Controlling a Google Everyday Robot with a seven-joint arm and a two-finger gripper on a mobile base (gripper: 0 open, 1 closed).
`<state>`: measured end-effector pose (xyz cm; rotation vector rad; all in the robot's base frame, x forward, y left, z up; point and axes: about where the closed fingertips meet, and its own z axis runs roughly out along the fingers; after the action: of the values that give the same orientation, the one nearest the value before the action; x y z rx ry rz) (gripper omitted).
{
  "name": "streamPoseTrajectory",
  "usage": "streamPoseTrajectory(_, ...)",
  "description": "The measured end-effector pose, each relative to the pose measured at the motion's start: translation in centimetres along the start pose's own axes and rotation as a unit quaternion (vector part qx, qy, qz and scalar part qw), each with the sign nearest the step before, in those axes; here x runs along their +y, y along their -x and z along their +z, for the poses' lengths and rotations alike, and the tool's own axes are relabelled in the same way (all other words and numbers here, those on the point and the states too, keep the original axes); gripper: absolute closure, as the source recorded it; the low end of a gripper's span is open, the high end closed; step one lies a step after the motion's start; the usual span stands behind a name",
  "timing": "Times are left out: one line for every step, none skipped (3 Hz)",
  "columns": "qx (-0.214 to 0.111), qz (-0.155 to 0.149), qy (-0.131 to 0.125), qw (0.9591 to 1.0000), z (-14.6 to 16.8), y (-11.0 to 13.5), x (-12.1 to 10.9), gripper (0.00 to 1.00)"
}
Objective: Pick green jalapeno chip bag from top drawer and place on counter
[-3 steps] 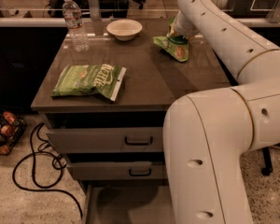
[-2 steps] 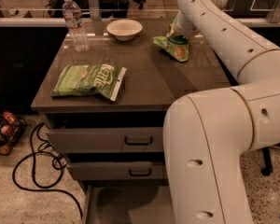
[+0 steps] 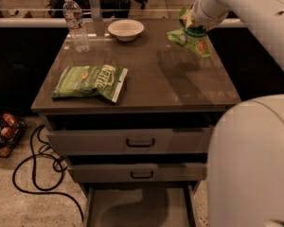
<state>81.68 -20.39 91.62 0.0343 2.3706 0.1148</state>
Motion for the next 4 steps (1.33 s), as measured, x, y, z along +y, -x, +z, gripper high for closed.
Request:
streamPoseTrajectory(-0.010,-0.025,0.025,0.9993,-4.4,-1.1,-0.4,1.00)
streamPoseTrajectory(-0.016,-0.060,0.058,0.9964,-7.3,-2.5,-1.0,1.00)
streamPoseTrajectory(-0.016,-0.060,0.058,0.9964,-7.3,-2.5,-1.0,1.00)
streamPoseTrajectory(-0.024,-0.058,0.079,0.9949,-8.6,-4.1,-1.1,1.00)
